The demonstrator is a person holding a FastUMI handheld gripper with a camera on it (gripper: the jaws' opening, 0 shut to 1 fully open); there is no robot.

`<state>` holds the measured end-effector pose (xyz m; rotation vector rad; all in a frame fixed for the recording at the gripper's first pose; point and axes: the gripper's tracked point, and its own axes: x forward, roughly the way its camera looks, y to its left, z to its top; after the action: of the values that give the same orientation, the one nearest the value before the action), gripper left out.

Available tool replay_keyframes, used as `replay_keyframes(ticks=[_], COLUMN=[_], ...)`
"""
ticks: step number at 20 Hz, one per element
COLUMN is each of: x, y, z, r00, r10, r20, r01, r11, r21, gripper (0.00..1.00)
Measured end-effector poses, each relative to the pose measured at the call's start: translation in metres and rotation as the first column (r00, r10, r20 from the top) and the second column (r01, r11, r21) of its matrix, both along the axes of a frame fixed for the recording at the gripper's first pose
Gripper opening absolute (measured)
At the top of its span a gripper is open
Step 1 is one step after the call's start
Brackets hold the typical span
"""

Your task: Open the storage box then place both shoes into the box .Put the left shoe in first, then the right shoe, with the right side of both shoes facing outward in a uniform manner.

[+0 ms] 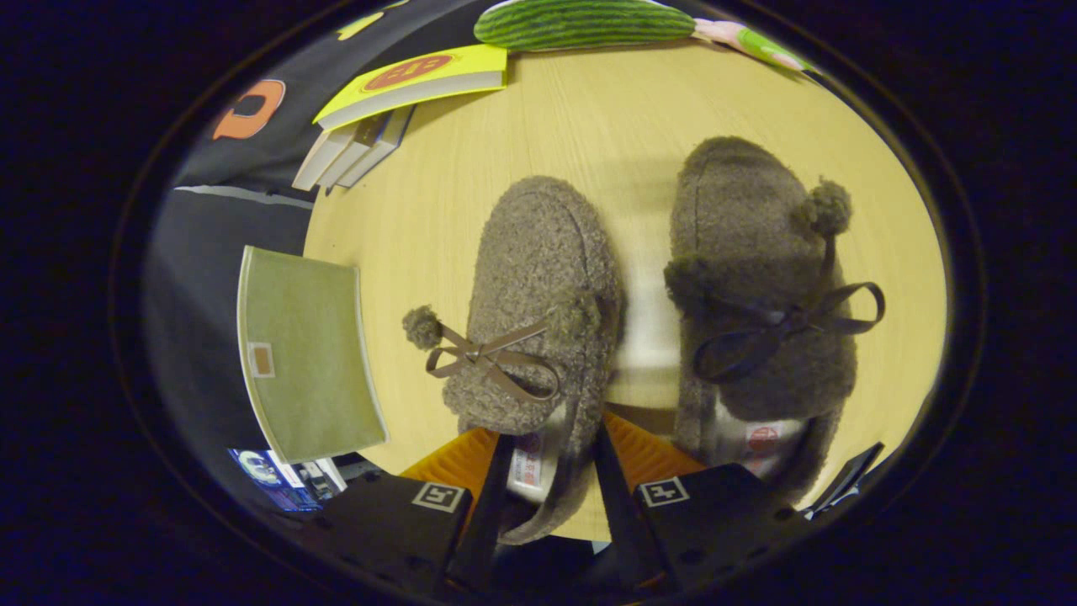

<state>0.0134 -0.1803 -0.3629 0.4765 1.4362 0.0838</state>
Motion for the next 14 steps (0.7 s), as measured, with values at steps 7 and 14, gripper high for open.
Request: replay_keyframes(ticks=[7, 14], x=[-0.006, -0.028], y=[-0.007, 0.032], z=[0.006, 0.059], r00=[0.998, 0.996], r10=[-0.009, -0.026], r20=[-0.063, -0.080], r01=[0.009, 0.033], r11=[1.000, 0.996], r21=[0.005, 0.081], gripper=[0.19, 0.07])
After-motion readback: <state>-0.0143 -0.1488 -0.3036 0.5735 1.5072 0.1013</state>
